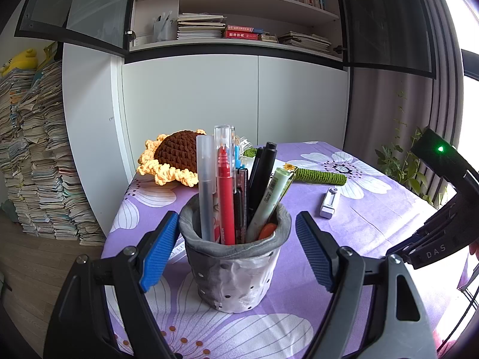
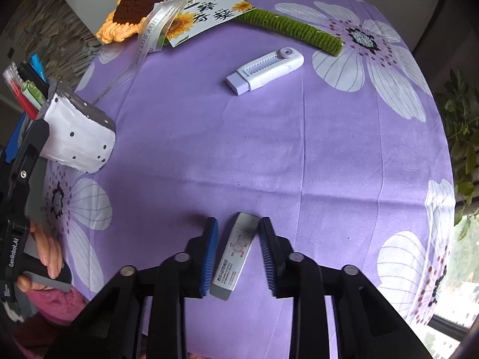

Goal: Organize stationery

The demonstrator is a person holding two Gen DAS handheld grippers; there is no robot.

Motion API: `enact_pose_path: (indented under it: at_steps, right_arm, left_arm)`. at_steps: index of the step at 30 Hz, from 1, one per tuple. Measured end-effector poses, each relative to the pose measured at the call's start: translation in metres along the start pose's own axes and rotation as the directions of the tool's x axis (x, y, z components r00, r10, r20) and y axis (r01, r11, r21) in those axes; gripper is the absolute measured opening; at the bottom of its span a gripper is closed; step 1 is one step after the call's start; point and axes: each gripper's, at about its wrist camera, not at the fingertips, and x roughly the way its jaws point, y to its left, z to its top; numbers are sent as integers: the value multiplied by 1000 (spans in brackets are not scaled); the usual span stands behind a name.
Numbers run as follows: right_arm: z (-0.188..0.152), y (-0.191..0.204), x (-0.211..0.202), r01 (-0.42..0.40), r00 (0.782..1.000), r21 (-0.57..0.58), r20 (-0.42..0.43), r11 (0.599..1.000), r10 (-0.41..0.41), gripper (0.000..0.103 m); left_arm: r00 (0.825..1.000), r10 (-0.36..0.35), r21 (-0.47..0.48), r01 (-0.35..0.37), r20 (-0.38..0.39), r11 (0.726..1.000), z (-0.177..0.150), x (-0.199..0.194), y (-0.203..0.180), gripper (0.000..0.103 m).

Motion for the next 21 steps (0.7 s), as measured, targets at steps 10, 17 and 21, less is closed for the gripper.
enact_pose_path:
  at_steps: [10, 17, 21]
  right_arm:
    - [-1, 13, -49, -72, 985, -54, 155, 996, 80, 17]
    - [-4, 29, -78, -92, 964, -110, 241, 990, 117, 17]
    - [-3, 27, -86, -118, 953, -117, 265, 986, 145, 17]
  left_arm:
    - [1000, 0, 0, 0, 0, 1000, 0, 0, 0, 79]
    - [1000, 0, 0, 0, 0, 1000, 0, 0, 0, 79]
    - [1000, 0, 0, 0, 0, 1000, 0, 0, 0, 79]
